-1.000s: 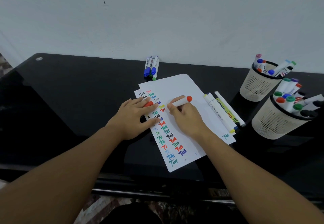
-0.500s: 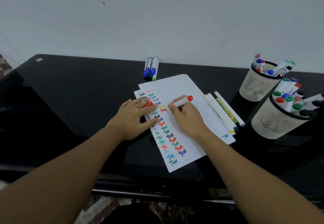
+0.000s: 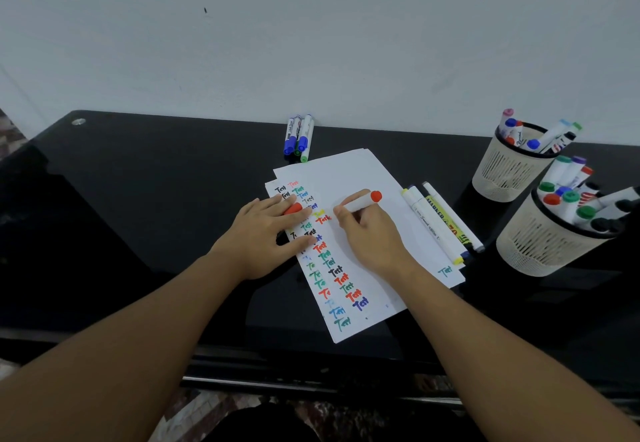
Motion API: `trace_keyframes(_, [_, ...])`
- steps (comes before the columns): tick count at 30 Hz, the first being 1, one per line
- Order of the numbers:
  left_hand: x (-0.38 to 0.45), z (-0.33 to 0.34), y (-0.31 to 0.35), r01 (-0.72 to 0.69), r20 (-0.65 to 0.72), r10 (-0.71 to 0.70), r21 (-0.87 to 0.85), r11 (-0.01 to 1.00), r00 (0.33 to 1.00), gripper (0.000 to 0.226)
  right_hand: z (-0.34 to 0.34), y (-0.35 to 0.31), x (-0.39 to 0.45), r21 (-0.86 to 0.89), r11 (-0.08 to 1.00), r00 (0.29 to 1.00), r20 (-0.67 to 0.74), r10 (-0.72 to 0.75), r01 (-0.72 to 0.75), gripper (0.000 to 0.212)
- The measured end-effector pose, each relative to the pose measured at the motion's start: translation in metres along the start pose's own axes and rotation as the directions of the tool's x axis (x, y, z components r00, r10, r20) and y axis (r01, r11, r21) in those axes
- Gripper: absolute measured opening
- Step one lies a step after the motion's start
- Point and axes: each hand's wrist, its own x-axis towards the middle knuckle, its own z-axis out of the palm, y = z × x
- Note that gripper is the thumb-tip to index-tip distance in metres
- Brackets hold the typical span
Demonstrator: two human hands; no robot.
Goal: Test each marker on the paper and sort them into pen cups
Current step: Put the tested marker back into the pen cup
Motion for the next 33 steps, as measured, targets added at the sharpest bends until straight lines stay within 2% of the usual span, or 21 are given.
trace_keyframes(3, [0.0, -0.003, 0.001, -0.002, -0.003, 0.002, -0.006, 1.0, 1.0, 0.068, 0.0, -0.001, 0.001, 0.032, 0.999, 1.0, 0.023, 0.002, -0.003, 0.024])
trace_keyframes(6, [-0.003, -0.002, 0.001, -0.02, -0.044, 0.019, -0.023, 1.0, 0.999, 0.066, 0.0, -0.001, 0.001, -0.009, 1.0, 0.999, 0.027, -0.019, 0.019, 0.024])
trace_keyframes(8, [-0.005, -0.002, 0.003, -0.024, -0.073, 0.016, -0.103, 0.994, 0.997, 0.074, 0.001, -0.001, 0.0, 0.006, 1.0, 1.0, 0.005, -0.027, 0.027, 0.02])
trace_keyframes(11, [-0.004, -0.004, 0.003, 0.06, -0.109, -0.099, -0.313, 0.948, 0.989, 0.089, -0.003, 0.0, -0.001, 0.174, 0.984, 0.998, -0.053, -0.028, 0.037, 0.012])
trace_keyframes(13, [0.001, -0.005, 0.001, 0.132, -0.145, -0.192, -0.347, 0.928, 0.971, 0.081, -0.005, -0.001, -0.001, 0.234, 0.971, 0.997, -0.065, -0.043, 0.057, 0.014])
trace_keyframes(17, [0.014, 0.0, 0.013, 0.201, -0.209, -0.293, -0.373, 0.906, 0.933, 0.042, -0.004, 0.003, -0.002, 0.234, 0.971, 0.997, -0.078, -0.029, 0.047, 0.013])
trace_keyframes(21, [0.012, 0.009, 0.028, 0.221, -0.356, -0.359, -0.372, 0.902, 0.863, 0.028, -0.007, 0.003, -0.004, 0.244, 0.969, 1.0, 0.011, -0.029, 0.026, 0.058])
trace_keyframes(23, [0.007, 0.011, 0.03, 0.193, -0.403, -0.345, -0.371, 0.908, 0.848, 0.029, -0.009, 0.002, -0.005, 0.297, 0.955, 0.999, 0.047, -0.026, 0.011, 0.062])
trace_keyframes(26, [0.006, 0.012, 0.032, 0.121, -0.394, -0.297, -0.414, 0.902, 0.87, 0.032, -0.008, 0.003, -0.003, 0.376, 0.927, 0.999, 0.03, -0.023, 0.01, 0.046])
trace_keyframes(29, [0.005, 0.011, 0.034, 0.085, -0.406, -0.268, -0.415, 0.906, 0.874, 0.032, -0.011, 0.0, 0.001, 0.349, 0.937, 1.0, -0.003, -0.009, 0.009, 0.035])
trace_keyframes(33, [0.005, 0.01, 0.034, 0.064, -0.424, -0.255, -0.414, 0.908, 0.869, 0.031, -0.025, -0.002, 0.004, 0.345, 0.938, 0.999, 0.038, 0.019, -0.031, 0.052])
